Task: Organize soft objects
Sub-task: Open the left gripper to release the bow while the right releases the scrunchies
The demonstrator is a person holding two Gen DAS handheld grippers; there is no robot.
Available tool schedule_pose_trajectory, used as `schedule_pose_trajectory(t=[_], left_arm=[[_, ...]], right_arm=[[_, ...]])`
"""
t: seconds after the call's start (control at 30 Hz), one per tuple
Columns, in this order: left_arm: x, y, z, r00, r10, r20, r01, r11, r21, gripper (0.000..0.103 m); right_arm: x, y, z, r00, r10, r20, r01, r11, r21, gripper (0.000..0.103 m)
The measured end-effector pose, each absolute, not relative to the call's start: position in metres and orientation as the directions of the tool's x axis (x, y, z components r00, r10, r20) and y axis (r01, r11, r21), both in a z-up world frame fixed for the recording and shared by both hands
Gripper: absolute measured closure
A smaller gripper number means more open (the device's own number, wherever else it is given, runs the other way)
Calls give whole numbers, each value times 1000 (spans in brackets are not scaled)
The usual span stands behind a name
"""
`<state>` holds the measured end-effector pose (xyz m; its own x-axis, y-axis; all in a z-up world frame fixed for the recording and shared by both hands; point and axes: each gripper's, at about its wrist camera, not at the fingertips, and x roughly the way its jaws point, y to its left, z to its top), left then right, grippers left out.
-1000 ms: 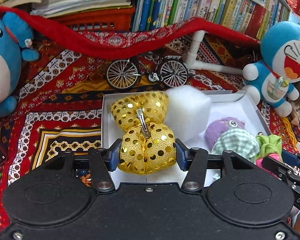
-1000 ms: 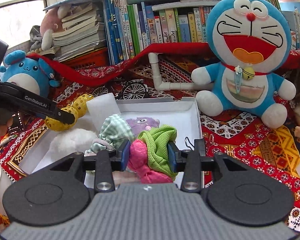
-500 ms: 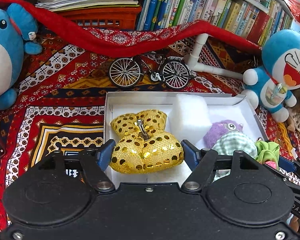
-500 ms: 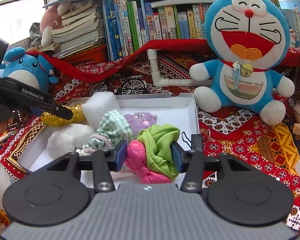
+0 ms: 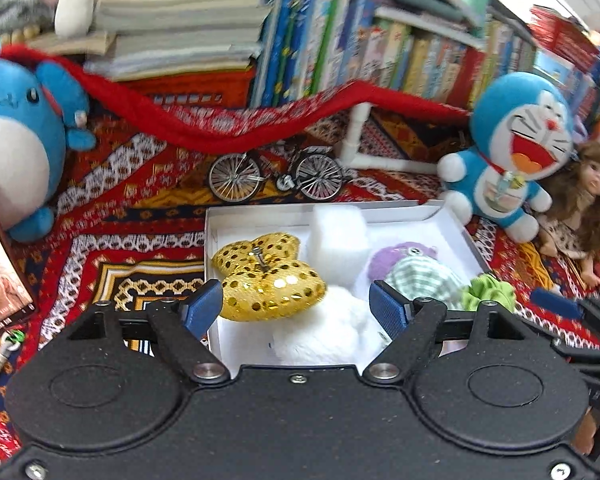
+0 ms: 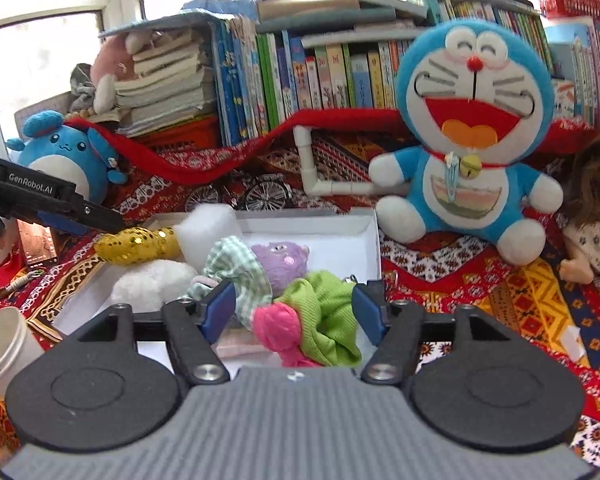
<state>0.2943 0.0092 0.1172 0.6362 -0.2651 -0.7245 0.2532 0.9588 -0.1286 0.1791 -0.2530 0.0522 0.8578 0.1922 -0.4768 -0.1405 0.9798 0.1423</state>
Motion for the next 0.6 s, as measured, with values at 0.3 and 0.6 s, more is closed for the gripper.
schedule_pose_trajectory(t=[0.3,0.6], left_arm=[[237,-2,146,692,-331,-641,340,933,-115,23],[175,-15,153,689,-423,-589,437,890,-129,19]], right_arm=[[142,-241,79,901,210,-381,-199,978,67,15],[100,-243,94,932,219,-290,-220,975,30,2]])
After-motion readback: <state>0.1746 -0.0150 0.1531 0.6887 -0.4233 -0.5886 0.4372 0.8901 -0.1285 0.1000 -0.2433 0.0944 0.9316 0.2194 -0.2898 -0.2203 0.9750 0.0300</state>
